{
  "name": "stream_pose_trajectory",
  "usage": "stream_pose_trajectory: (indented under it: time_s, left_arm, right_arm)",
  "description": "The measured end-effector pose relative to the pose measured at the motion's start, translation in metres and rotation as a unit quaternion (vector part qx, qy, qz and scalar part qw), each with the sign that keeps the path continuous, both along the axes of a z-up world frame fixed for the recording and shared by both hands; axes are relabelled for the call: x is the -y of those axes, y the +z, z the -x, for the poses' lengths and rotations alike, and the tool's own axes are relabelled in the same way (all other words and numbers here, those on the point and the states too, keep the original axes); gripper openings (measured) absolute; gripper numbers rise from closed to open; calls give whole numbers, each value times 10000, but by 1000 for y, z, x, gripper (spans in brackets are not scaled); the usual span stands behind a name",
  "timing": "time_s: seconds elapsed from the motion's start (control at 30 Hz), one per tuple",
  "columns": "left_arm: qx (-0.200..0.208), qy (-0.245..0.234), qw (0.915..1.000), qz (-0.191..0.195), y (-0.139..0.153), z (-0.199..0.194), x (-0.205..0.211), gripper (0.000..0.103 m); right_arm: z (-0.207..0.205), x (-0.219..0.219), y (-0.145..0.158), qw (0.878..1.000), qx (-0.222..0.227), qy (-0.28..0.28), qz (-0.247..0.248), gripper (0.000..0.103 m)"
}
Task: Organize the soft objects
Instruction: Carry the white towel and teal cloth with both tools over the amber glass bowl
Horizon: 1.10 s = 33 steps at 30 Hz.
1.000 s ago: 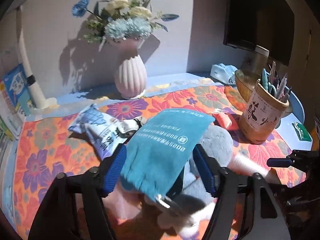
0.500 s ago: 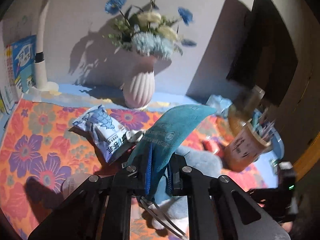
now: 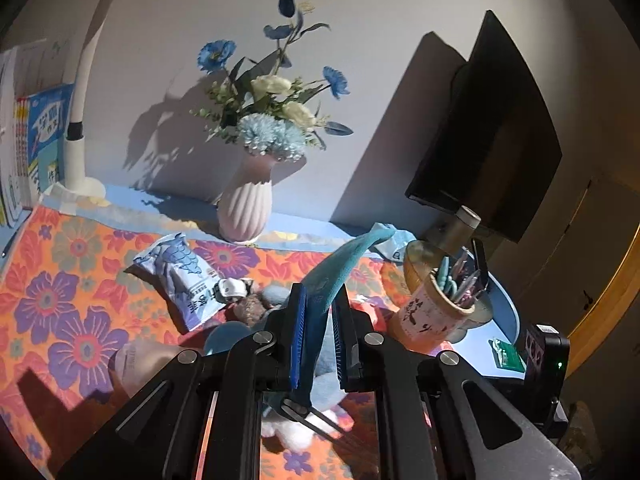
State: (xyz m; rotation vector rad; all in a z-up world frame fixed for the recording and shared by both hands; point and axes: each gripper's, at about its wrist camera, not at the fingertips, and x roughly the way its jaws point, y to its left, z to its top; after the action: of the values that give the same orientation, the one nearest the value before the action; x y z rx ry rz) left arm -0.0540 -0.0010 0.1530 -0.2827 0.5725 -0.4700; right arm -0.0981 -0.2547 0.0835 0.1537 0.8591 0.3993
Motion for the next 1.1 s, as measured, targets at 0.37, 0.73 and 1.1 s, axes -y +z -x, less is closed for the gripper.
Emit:
stream_pose_trajectory:
  time_s: [0.37, 0.73, 1.1]
  left_arm:
    - [140, -226, 9996, -79, 16, 16, 27, 10]
    - [567, -1053, 9927, -133, 51, 25, 109, 10]
    - [278, -1541, 9843, -818, 31, 29, 163, 35]
  right_arm:
    - [12, 28, 14, 9994, 100, -312, -93, 14]
    - [40, 92, 57, 9938, 597, -929, -105, 14]
    - [50, 151, 75, 9882, 659, -1375, -142, 14]
